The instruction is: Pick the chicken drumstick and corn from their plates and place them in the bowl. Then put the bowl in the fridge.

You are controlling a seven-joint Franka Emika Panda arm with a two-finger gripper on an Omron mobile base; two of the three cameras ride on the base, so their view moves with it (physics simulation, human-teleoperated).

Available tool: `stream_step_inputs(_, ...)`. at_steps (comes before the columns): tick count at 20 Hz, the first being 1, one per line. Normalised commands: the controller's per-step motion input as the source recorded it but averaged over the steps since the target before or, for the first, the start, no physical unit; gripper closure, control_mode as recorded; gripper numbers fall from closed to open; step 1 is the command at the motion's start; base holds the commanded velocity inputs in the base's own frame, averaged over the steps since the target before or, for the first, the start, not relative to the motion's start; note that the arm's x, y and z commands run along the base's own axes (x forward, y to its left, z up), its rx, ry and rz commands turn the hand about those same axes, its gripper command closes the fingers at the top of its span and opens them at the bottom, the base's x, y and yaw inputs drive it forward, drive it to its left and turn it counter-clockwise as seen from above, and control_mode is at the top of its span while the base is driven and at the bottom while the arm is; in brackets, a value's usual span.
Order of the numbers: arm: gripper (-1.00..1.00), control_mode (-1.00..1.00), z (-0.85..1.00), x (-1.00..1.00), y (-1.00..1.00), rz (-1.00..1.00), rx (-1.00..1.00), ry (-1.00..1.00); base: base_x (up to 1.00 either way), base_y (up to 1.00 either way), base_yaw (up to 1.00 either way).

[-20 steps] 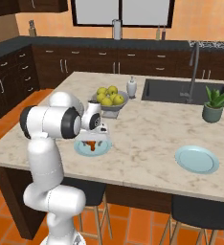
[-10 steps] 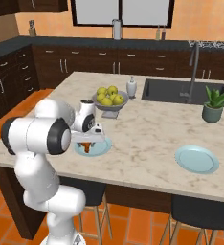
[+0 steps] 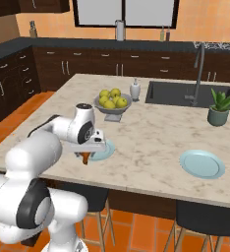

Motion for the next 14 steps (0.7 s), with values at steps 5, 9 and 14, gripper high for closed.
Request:
stream_step_inputs(5, 1.00, -1.00, 0.36, -0.50, 0.00, -0.01, 0.00, 0.00, 0.00, 0.00, 0.00)
stream_step_inputs(9, 1.00, 1.00, 0.00, 0.00, 0.00, 0.00, 0.00, 0.00, -0.48, -0.86, -0.07)
stream_step_inputs(14, 1.00, 1.00, 0.00, 0.00, 0.00, 0.00, 0.00, 0.00, -0.41, -1.00, -0.07)
